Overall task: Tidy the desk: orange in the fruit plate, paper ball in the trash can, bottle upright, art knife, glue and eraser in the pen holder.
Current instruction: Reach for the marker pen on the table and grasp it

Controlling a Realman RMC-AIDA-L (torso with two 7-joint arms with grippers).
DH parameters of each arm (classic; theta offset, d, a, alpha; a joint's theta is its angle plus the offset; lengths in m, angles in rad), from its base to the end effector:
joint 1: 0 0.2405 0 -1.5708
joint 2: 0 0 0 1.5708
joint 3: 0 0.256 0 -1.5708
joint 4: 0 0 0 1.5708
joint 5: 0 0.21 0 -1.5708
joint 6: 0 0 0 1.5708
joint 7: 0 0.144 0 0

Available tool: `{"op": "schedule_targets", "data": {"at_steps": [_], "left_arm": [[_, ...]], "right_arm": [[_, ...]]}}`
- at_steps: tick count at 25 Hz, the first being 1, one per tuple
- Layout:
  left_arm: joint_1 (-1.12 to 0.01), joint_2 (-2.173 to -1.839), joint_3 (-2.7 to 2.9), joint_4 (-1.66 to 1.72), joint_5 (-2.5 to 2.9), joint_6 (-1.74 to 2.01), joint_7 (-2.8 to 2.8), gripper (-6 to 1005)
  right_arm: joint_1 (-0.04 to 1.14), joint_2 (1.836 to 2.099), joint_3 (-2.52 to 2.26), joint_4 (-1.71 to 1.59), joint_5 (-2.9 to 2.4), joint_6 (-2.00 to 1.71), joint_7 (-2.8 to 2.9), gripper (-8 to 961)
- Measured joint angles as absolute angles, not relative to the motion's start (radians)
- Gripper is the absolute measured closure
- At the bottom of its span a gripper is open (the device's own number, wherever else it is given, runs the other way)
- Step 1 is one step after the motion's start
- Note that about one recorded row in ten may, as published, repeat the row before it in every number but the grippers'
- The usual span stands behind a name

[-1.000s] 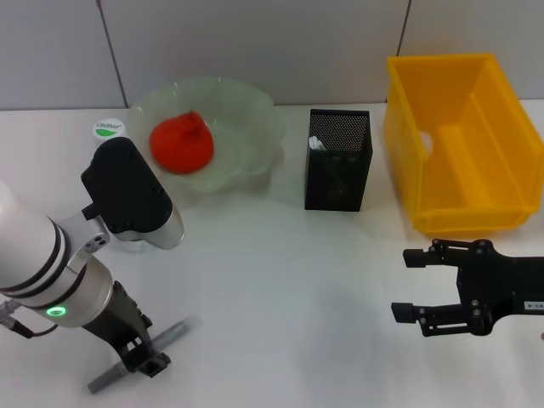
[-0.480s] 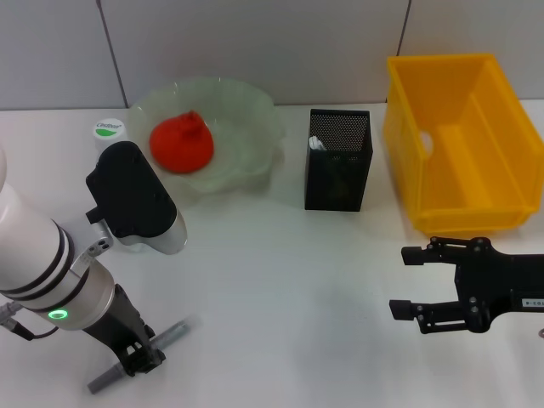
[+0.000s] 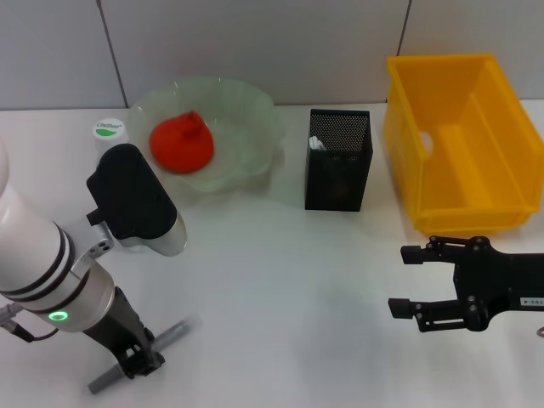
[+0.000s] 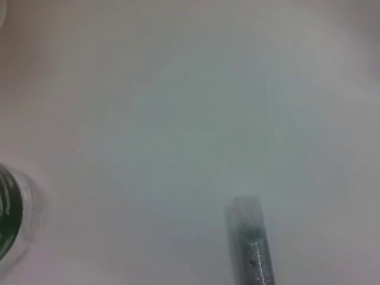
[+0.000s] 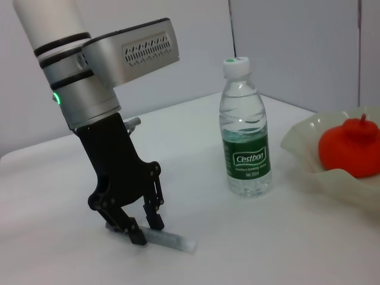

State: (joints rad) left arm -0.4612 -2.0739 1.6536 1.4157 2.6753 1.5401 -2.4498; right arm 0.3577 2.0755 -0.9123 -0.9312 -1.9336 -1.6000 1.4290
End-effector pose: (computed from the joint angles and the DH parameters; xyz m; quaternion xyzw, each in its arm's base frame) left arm -0.2090 0.3115 -0.0306 -0.9270 -0.2164 0.2772 0.1307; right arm 0.2672 0.3015 0.0164 -0.9613 0.1640 0.1850 0.1213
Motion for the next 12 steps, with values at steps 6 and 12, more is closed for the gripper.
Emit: {"op": "schedule_targets", "data": {"at_steps": [6,12], "left_arm": [[-0.472,-2.076,1.654,1.396,2.675,1.541,-2.450,724],[-0.473,-2.077,1.671,1.388,2.675,1.541,-2.448,755]], "right_arm": [[0.357,2.074,-0.912,-0.927,-1.934,-1.598,1.429,119],[0.358,2.074,-0.911,-0.924,-1.934,-1.598,1.428,119]]}}
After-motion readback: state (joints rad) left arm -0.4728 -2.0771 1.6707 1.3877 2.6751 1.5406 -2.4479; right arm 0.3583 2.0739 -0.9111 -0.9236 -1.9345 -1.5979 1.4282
